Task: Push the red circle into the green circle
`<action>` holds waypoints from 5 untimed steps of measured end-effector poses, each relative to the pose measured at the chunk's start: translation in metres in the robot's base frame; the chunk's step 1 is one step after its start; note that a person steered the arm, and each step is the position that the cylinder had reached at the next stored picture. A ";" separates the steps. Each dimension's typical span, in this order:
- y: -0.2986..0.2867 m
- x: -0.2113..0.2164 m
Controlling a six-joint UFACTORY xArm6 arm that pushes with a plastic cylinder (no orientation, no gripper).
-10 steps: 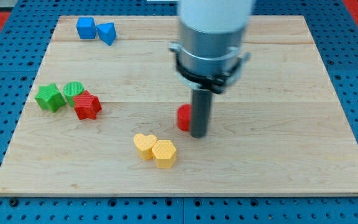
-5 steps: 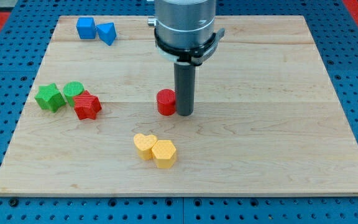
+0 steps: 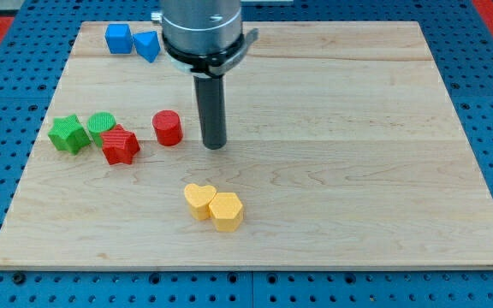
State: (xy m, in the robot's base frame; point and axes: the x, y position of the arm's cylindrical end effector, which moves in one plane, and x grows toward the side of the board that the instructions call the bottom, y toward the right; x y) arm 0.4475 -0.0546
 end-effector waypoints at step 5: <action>-0.106 -0.035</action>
